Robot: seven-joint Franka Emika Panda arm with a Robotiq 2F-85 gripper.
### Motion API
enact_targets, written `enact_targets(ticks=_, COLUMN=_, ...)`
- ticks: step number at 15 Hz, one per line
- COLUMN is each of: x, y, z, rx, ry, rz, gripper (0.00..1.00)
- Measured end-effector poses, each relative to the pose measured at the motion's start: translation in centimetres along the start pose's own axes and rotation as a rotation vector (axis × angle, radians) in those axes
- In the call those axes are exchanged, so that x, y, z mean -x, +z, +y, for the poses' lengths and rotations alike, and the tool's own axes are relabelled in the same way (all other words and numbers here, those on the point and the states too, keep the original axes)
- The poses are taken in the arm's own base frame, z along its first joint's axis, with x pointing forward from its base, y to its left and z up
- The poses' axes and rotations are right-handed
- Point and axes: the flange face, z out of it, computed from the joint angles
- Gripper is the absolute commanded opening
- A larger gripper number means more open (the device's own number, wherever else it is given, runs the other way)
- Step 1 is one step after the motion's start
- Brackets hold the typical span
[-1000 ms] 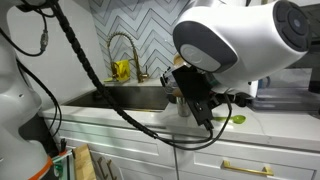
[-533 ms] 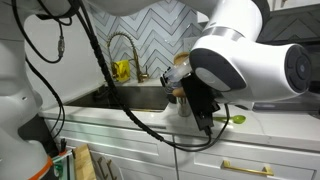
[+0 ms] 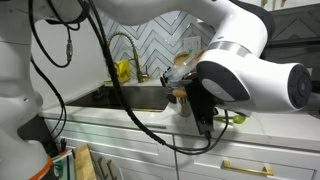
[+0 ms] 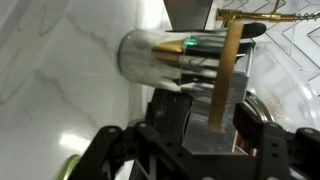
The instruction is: Pick up the brown lid from the silver cup and put it on the kitchen counter, pick up the green measuring spoon and put it in the silver cup
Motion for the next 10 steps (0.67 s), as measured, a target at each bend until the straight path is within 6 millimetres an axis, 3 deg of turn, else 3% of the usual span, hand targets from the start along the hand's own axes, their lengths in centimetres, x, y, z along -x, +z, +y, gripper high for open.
enact_targets(ticks=5, x=-0.19, y=0.11, z=0.06, rx=-0.049, ry=0.013, rz=-0.007, gripper=0.76)
enact_targets(ticks=10, x=-0.34, y=0.15, z=0.05, rx=-0.090, ry=0.027, rz=-0.006, gripper=0.54)
